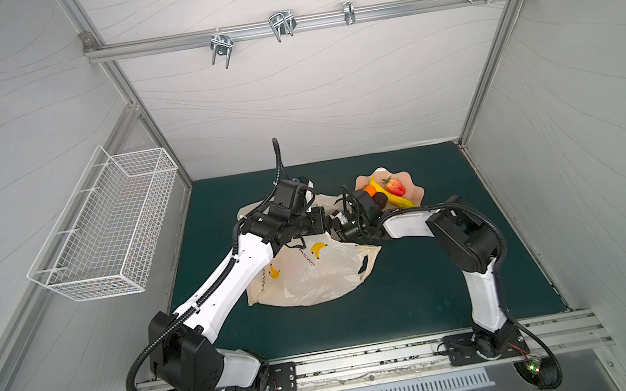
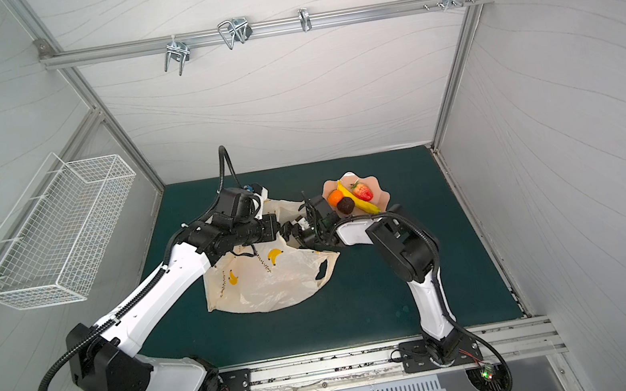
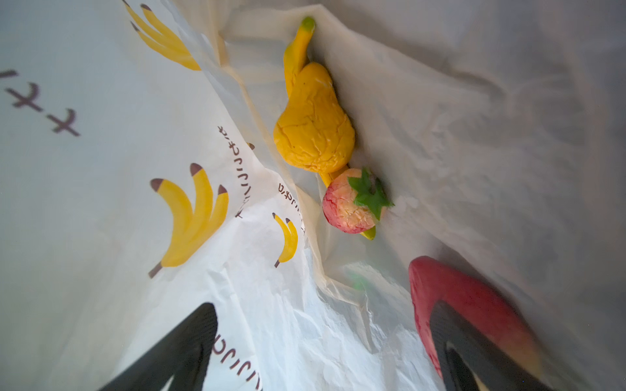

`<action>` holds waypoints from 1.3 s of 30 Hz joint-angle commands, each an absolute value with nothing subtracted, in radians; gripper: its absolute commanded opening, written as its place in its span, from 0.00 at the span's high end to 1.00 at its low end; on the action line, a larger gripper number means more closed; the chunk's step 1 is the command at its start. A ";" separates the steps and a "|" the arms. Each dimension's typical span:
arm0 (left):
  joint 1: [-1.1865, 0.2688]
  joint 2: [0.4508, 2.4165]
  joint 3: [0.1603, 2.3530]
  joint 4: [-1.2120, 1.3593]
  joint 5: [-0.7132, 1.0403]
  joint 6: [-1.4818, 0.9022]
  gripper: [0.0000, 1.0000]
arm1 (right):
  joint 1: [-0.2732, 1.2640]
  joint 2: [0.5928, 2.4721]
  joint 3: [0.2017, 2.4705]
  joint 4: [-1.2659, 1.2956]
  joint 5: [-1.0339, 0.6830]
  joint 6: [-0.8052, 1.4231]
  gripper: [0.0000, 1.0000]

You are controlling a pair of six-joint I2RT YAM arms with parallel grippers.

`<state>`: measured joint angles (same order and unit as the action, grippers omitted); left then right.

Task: Place the fruits into the plastic bag
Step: 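Lower the strawberry into the bag opening held by the left gripper and release, then withdraw the right gripper from the bag back over the pink bowl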

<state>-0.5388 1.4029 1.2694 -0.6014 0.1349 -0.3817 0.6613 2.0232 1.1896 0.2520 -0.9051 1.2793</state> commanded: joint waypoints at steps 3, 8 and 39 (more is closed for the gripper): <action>-0.542 1.397 1.270 -0.571 0.142 -0.382 1.00 | 0.627 1.954 1.177 0.208 -0.881 1.243 0.01; -0.542 1.397 1.269 -0.569 0.144 -0.380 1.00 | 0.601 1.929 1.189 0.162 -0.872 1.211 0.01; -0.543 1.370 1.244 -0.570 0.139 -0.383 1.00 | 0.449 1.794 1.281 -0.207 -0.848 0.975 0.01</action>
